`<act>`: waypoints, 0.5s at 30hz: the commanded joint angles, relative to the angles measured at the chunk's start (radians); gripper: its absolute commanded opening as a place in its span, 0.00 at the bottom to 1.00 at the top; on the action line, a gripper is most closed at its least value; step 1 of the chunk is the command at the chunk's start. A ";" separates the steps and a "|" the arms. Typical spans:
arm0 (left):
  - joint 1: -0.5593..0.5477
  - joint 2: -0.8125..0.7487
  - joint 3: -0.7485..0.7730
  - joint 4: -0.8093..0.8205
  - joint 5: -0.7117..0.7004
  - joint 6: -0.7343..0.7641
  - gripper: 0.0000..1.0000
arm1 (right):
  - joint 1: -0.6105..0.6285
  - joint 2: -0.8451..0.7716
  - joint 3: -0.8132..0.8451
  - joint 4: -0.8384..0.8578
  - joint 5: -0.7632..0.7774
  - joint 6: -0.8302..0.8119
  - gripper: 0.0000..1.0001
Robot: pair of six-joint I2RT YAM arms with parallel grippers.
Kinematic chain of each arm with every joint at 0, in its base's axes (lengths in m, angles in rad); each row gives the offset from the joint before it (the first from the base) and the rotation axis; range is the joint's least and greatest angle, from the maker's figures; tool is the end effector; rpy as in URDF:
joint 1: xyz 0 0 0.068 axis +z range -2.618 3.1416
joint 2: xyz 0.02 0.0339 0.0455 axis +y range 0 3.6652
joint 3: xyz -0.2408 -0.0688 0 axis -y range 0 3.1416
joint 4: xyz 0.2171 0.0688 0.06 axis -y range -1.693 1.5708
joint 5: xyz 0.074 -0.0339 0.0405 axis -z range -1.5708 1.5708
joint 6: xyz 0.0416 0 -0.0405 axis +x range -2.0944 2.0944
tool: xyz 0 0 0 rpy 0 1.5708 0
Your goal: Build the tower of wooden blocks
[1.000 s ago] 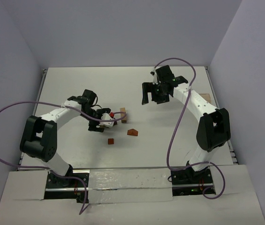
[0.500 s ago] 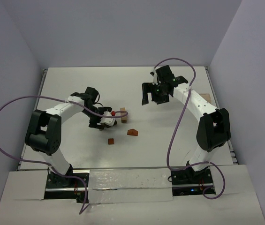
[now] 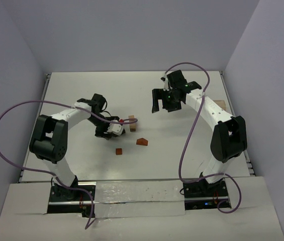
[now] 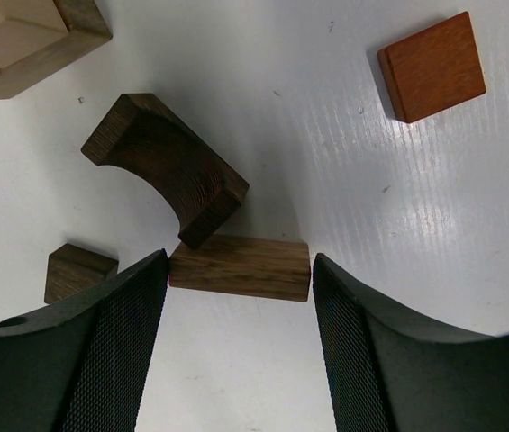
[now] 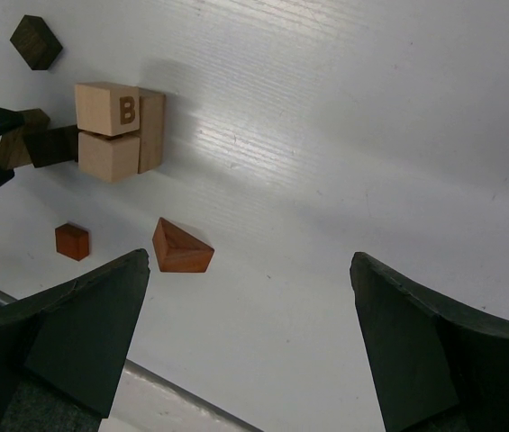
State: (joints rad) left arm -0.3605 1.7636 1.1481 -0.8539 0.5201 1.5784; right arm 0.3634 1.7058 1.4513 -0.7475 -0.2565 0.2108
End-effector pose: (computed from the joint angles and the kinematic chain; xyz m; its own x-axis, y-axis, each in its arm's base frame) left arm 0.2633 -0.1214 0.1639 0.3602 0.7916 -0.4936 0.9282 -0.3570 0.1050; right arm 0.3133 0.1304 0.2593 -0.8688 -0.1138 -0.4820 -0.2963 0.8993 0.3217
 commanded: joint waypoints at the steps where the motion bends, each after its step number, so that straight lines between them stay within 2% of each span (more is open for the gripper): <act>1: 0.014 0.015 0.037 -0.011 0.027 -0.001 0.69 | -0.006 -0.011 0.021 -0.006 -0.014 -0.012 1.00; 7: 0.032 0.010 0.038 -0.011 0.027 -0.007 0.61 | -0.007 -0.018 0.025 -0.005 -0.018 -0.011 1.00; 9: 0.032 -0.002 0.032 -0.001 0.029 -0.019 0.54 | -0.006 -0.023 0.027 -0.005 -0.025 -0.014 1.00; 11: 0.033 -0.016 0.032 0.014 0.036 -0.043 0.40 | -0.006 -0.035 0.027 0.005 -0.036 -0.016 1.00; 15: 0.043 -0.061 0.061 0.019 0.088 -0.135 0.25 | -0.006 -0.075 0.018 0.042 -0.060 -0.019 1.00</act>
State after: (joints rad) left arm -0.3312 1.7681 1.1580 -0.8481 0.5233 1.5218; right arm 0.3634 1.7045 1.4517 -0.7470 -0.2800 0.2101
